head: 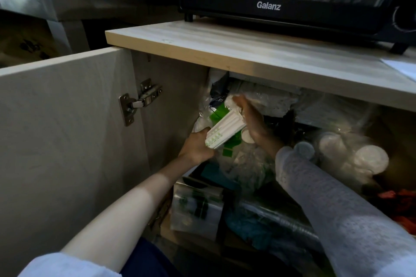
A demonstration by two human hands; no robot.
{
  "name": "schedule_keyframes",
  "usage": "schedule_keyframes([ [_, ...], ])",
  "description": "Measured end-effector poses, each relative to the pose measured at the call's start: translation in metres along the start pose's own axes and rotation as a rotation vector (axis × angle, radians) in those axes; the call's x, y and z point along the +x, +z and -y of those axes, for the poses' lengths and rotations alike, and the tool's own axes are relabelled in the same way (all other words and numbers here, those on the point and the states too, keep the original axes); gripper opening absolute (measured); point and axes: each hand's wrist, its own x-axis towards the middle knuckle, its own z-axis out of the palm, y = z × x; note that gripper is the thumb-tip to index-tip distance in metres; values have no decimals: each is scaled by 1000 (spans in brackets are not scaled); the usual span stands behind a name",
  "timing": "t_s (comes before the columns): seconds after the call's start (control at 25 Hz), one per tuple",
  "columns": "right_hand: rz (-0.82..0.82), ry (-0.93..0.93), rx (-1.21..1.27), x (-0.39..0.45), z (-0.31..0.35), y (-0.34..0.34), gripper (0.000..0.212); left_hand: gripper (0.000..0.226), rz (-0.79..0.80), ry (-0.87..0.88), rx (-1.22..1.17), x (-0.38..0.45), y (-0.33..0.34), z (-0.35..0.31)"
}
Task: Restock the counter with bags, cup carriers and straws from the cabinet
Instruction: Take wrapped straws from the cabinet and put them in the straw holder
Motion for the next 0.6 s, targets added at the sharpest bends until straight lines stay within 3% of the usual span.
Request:
schedule_keyframes([
  [0.08,115,-22,-135,-6,-3,6,49,53,-1,-23,-64,1,0,-3],
  [0.16,132,-81,-193,-8,-1,6,46,57,-1,-41,-93,3,-2,-3],
  [0.28,164,-174,-200,-6,2,7,44,56,-3,-85,-129,4,-5,-1],
  [0.36,140,-163,-115,1,-1,9,52,55,-7,-198,-284,4,-5,-3],
  [0.48,127,91,79,2,-12,13,60,47,-44,-487,-835,9,-5,-7],
  [0.6,229,393,103,-19,-43,14,59,10,-13,-637,-1227,9,-9,-17],
])
